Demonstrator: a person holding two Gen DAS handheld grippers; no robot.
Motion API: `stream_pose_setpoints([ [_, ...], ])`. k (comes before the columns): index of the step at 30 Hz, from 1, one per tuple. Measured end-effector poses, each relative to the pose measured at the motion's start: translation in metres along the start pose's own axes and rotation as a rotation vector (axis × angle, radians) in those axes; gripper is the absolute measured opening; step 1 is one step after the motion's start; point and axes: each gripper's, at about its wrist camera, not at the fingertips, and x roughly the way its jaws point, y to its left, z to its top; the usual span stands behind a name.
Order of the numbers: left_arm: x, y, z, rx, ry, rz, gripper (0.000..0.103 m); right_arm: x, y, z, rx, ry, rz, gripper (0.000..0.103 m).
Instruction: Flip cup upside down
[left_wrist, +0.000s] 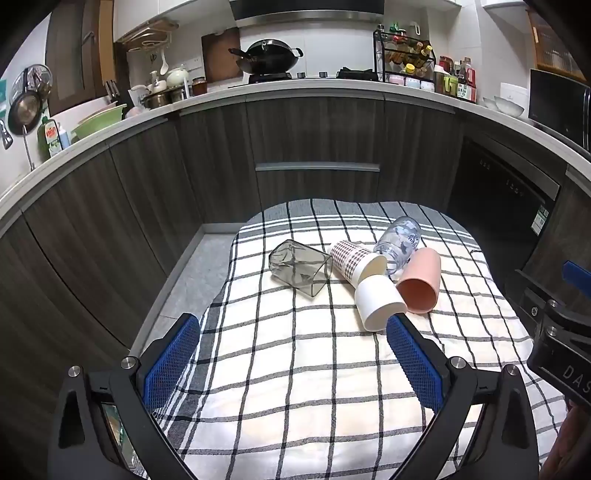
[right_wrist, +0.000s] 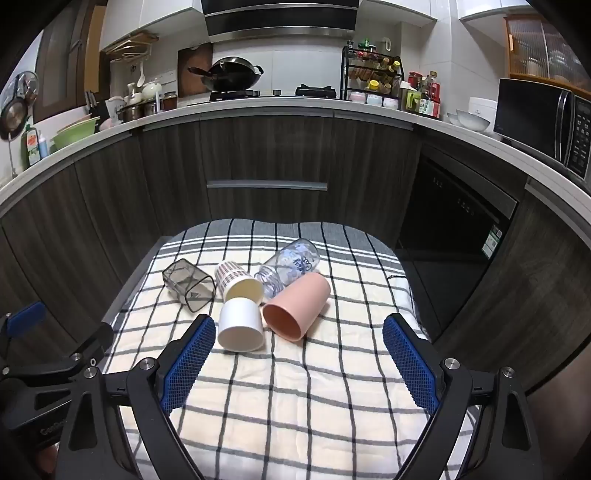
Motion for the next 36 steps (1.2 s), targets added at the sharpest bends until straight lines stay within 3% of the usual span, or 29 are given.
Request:
stream_pose_setpoints([
  [36,-0.0029,0.0017,0.0004,-0.013,0.0,-0.008,0.103,0.0013,0.0001,-0.0007,0.003,-0.007,-0.001,0.092],
])
